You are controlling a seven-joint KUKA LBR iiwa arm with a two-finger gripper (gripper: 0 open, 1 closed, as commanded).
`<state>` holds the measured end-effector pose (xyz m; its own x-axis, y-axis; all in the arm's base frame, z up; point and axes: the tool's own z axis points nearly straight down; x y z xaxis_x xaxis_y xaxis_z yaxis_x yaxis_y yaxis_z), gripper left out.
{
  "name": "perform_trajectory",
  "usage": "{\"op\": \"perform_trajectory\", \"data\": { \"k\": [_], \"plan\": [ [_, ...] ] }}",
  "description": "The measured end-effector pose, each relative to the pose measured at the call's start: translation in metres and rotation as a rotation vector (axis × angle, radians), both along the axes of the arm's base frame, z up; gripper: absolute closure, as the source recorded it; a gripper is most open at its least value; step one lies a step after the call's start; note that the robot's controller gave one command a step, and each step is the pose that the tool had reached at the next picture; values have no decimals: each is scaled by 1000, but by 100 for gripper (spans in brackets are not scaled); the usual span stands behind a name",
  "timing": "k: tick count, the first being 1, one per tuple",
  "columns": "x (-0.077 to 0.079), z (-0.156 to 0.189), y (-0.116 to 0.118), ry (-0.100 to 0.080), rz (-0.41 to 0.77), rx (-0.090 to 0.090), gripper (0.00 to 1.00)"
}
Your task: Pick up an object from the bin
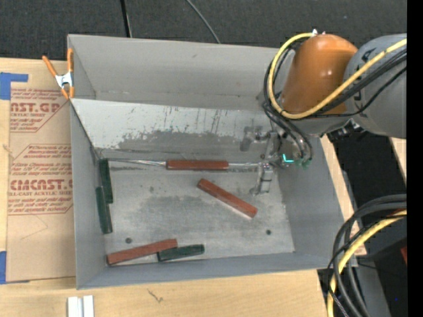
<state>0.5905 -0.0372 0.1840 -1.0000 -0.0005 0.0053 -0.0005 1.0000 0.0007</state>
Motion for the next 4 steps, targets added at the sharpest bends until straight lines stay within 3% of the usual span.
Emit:
{"op": "perform_trajectory", "data": {
  "k": [1, 2, 3, 4],
  "plan": [
    [2, 5, 0, -8, 1, -1, 0],
    [-6, -90, 37, -11, -99, 0, 0],
    [-10, -92, 42, -4, -200, 0, 0],
    [-26, -80, 51, -5, -153, -1, 0]
  ]
}}
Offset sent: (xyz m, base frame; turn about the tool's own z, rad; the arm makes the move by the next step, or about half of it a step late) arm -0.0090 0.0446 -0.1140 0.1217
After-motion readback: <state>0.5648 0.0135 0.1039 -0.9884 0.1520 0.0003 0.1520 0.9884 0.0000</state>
